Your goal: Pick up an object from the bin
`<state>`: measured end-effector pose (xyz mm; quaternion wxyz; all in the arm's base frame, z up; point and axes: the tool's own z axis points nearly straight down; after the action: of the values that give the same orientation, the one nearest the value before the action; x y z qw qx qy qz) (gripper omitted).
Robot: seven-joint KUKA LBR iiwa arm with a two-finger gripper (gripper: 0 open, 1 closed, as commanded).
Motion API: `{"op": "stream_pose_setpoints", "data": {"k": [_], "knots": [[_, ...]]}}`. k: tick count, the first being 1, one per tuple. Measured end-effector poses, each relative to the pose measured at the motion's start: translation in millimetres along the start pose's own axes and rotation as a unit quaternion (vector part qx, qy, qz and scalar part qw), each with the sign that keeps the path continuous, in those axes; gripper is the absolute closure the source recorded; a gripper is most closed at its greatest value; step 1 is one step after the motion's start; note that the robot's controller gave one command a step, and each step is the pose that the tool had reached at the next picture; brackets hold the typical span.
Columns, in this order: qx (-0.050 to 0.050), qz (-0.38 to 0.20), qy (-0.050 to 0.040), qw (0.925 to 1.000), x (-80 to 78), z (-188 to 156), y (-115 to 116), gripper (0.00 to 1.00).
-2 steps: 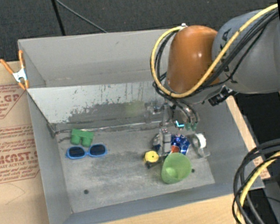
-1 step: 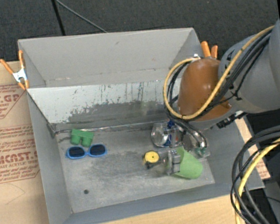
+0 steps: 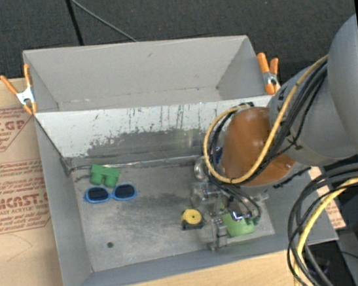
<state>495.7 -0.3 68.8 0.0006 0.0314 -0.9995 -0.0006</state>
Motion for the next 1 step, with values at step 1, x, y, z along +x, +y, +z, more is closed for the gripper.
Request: {"op": "stream_pose_setpoints", "data": {"k": [1], "knots": [[-0.001, 0.074, -0.0003, 0.9973, 5.8, -14.7, 36.1, 0.00]]}}
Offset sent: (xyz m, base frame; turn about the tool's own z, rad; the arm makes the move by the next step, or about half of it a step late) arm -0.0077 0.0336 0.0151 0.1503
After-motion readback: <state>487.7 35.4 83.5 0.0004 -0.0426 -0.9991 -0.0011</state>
